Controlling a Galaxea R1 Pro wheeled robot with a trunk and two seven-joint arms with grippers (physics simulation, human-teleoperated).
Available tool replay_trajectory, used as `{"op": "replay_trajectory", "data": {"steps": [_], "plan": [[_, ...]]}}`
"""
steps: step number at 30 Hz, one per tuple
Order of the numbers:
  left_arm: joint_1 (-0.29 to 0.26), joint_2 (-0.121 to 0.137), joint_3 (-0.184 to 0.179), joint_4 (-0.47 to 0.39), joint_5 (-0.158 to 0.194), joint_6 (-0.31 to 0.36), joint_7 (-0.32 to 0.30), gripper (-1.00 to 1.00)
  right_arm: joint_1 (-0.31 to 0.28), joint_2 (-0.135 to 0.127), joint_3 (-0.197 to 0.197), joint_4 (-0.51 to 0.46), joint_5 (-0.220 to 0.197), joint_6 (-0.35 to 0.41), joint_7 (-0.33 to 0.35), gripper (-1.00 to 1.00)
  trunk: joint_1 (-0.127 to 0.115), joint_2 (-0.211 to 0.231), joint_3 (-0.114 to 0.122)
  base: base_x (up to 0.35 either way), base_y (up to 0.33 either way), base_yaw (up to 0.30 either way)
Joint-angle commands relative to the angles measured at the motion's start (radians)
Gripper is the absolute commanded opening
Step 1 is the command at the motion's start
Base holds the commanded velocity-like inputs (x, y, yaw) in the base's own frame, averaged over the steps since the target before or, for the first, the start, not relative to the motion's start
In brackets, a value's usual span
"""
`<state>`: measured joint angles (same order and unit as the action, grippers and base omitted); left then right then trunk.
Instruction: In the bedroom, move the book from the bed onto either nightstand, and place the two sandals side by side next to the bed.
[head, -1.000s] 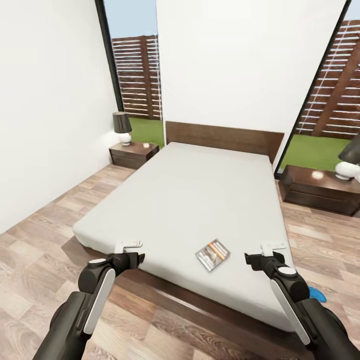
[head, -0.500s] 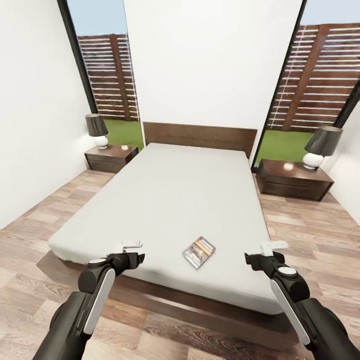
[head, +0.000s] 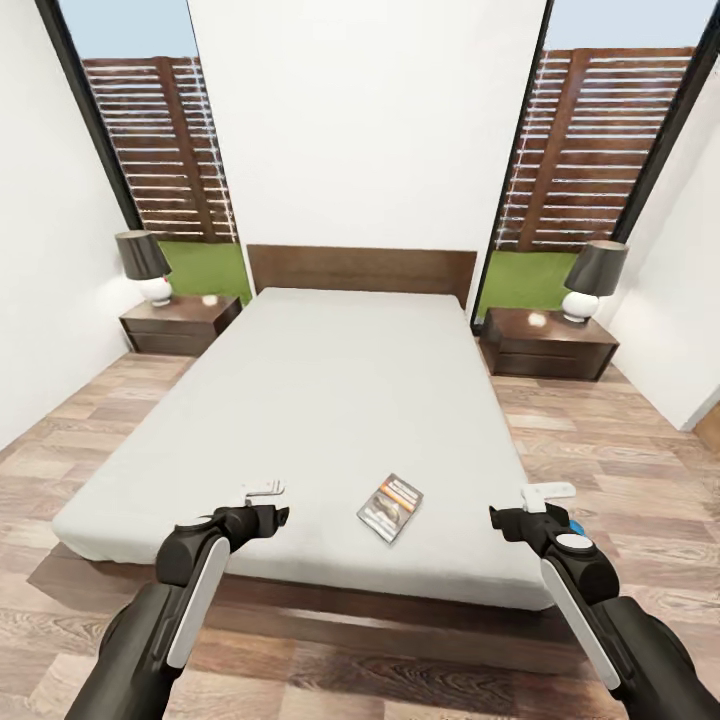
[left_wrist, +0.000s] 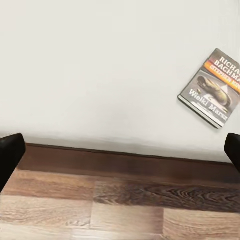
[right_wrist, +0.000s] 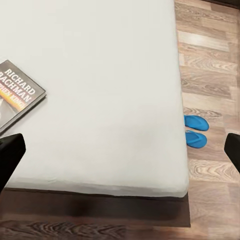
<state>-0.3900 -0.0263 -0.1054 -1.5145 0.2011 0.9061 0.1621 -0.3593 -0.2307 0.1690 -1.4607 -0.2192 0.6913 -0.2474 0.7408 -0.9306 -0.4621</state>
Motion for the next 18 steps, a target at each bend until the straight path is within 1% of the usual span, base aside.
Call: {"op": "replay_trajectory", "data": {"steps": [1,4,11,15,18], "plan": [[-0.001,0.0,0.0,-0.001,0.011,0.004,0.01,1.0,-0.001,-0.001,0.003,-0.001,-0.011,0.003,-0.01,1.0,0.0,-0.001,-0.002,0.033,0.267,-0.243],[0.0,0.0,-0.002,-0.001,0.011,0.004,0.01,1.0,-0.001,-0.002,0.003,-0.001,-0.011,0.003,-0.01,1.0,0.0,-0.001,-0.004,0.014,0.145,-0.259],[0.0,0.0,-0.003,-0.002,0.011,0.004,0.01,1.0,-0.001,-0.001,0.003,-0.001,-0.011,0.004,-0.01,1.0,0.0,-0.001,-0.004,0.026,0.044,-0.273],[-0.001,0.0,-0.004,-0.003,0.011,0.004,0.01,1.0,-0.001,-0.001,0.003,-0.001,-0.011,0.004,-0.01,1.0,0.0,-0.001,-0.004,0.174,0.136,-0.237],[-0.001,0.0,-0.004,-0.003,0.011,0.004,0.01,1.0,-0.001,-0.001,0.003,-0.001,-0.01,0.004,-0.01,1.0,0.0,-0.001,-0.004,0.228,0.189,-0.067]]}}
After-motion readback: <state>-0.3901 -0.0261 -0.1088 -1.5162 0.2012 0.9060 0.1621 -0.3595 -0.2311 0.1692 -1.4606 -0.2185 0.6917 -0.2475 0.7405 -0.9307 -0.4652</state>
